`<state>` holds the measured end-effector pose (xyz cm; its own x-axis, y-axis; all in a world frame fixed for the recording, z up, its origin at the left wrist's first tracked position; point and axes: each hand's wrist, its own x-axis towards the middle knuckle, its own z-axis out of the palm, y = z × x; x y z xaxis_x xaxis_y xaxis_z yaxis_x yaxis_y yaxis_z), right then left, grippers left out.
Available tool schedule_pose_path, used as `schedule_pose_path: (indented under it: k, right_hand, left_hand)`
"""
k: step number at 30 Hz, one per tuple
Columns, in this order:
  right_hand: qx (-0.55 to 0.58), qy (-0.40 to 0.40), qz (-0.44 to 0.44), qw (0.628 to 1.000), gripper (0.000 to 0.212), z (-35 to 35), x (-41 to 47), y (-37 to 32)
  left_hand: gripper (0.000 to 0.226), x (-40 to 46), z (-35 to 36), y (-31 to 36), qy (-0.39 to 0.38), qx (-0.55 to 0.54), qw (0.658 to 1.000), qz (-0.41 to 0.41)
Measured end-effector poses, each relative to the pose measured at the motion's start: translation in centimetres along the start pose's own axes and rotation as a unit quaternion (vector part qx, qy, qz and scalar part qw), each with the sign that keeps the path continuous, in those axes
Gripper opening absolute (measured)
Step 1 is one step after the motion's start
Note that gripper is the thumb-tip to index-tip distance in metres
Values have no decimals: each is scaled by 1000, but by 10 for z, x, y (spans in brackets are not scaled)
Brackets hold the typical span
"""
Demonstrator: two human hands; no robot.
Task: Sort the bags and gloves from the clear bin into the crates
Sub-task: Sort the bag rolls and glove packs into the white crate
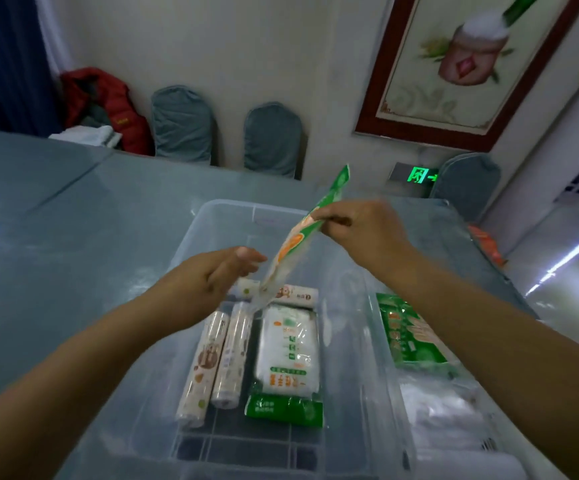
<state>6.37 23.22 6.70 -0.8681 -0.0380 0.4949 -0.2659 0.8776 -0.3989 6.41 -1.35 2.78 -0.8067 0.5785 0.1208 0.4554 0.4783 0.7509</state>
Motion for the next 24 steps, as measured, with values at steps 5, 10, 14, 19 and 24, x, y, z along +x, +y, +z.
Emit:
schedule_pose_path:
  k: [5,10,14,19,24]
  right_hand:
    - [293,-14,113,949,31,-49,-8,23]
    - [374,-49,139,915,42,-84,-28,57]
    - [408,-54,180,894,50,-105,-39,94]
    - [393,-45,215,893,49,-121,-58,155]
    - [361,-14,308,880,79,-120,-70,221]
  left_hand:
    - [23,45,29,28,10,-119,991,-57]
    - [20,91,78,64,-38,-327,933,-145]
    - [14,124,109,81,-8,-402,894,-197]
    - [22,162,153,105,43,-443,875,-191]
    - [26,200,208,130,80,-482,849,-200]
